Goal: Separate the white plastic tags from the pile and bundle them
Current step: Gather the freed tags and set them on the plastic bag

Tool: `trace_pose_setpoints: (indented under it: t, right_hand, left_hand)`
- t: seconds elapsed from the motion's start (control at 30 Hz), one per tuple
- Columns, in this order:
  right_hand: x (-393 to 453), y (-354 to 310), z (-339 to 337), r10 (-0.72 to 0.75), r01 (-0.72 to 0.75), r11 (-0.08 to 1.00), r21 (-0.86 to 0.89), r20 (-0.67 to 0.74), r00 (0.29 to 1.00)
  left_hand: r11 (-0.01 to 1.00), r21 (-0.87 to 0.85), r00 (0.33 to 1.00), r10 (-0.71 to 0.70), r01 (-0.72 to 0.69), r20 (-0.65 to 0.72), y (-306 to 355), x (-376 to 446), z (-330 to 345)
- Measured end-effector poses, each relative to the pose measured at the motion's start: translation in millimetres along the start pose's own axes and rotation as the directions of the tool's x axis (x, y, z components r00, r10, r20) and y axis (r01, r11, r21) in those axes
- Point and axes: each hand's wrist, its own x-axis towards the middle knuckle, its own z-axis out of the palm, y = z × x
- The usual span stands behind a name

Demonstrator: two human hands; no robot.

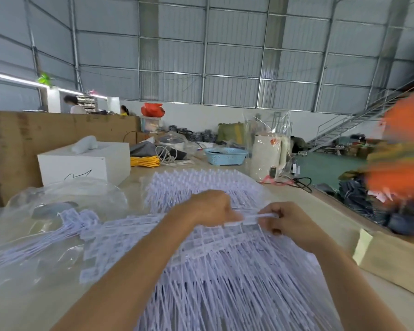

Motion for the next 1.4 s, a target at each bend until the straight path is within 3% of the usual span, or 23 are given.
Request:
trace_pose_setpoints:
  t: [0.1, 0.27, 0.47, 0.53, 0.6, 0.67, 0.77, 0.83, 0.9, 0.97, 1.03, 1.13, 1.2, 1.27, 1.4]
  right_hand:
    - [1.8, -4.3, -0.6, -0.11, 0.11, 0.994, 0.018, -0.043, 0.993]
    - [3.7, 0.8, -1.4, -0.125, 0.124, 0.992, -0.02, -0.059, 0.99]
    - [5.5, 8.9, -0.6, -0.227, 0.226, 0.974, -0.033, -0.059, 0.972]
    - [6.0, 11.0, 1.4, -0.284, 0.27, 0.953, -0.134, -0.098, 0.954]
    - [10.4, 15.3, 2.1, -0.396, 0.319, 0.88, -0.352, -0.173, 0.902]
    - [12.7, 19.7, -1.8, -0.46, 0.285, 0.828, -0.482, -0.294, 0.838]
    - [8.8, 17.1, -19.4, -0.242, 0.189, 0.97, -0.152, -0.541, 0.805]
    - [4.1, 5.8, -35.6, -0.077, 0.211, 0.967, 0.145, -0.622, 0.779]
    - [-1.0, -11.7, -49.7, 0.039, 0.265, 0.856, 0.443, -0.568, 0.822]
    - [-4.5, -27.5, -55.0, 0.052, 0.183, 0.79, 0.584, -0.362, 0.931]
    - [-4.2, -40.1, -48.9, 0.041, 0.021, 0.857, 0.514, -0.109, 0.993]
    - [7.5, -43.9, -23.3, 0.105, -0.118, 0.987, 0.11, 0.113, 0.988]
    - [15.8, -40.5, -2.5, 0.158, -0.162, 0.987, 0.017, 0.152, 0.976]
    - [21.7, -35.9, 12.3, 0.194, -0.214, 0.971, 0.106, 0.17, 0.966]
    - [28.8, -30.4, 21.9, 0.051, -0.064, 0.989, 0.137, 0.097, 0.994]
  left_hand:
    - [0.971, -0.216, 0.992, 0.081, -0.1, -0.098, 29.5, 17.9, 22.1]
    - [0.921, -0.389, 0.994, -0.024, -0.021, -0.111, 31.6, 35.7, 39.7]
    - [0.695, -0.719, 0.988, -0.109, 0.0, -0.105, 28.6, 33.2, 41.2]
    - [0.634, -0.774, 0.99, -0.107, -0.003, -0.091, 27.5, 31.5, 39.7]
    - [0.562, -0.827, 0.995, -0.082, -0.006, -0.063, 26.9, 28.6, 37.5]
    - [0.575, -0.818, 0.998, -0.038, -0.02, -0.051, 27.4, 23.9, 35.3]
    - [0.697, -0.714, 0.997, 0.021, -0.069, -0.075, 26.7, 16.9, 33.5]
    - [0.723, -0.687, 0.997, 0.041, -0.075, -0.065, 24.7, 12.9, 32.2]
    - [0.757, -0.65, 0.998, 0.04, -0.065, -0.054, 20.7, 11.5, 30.1]
    - [0.808, -0.586, 0.998, 0.043, -0.064, -0.05, 13.6, 13.3, 28.1]
    - [0.817, -0.573, 0.998, 0.049, -0.065, -0.042, 6.3, 15.8, 26.5]
    - [0.804, -0.587, 0.994, 0.039, -0.094, -0.105, 0.4, 14.6, 26.0]
    - [0.834, -0.536, 0.979, 0.022, -0.129, -0.201, -0.5, 14.5, 25.2]
    - [0.877, -0.458, 0.958, 0.007, -0.143, -0.286, -1.6, 15.4, 24.5]
    - [0.867, -0.477, 0.944, -0.026, -0.142, -0.329, -4.6, 17.1, 25.1]
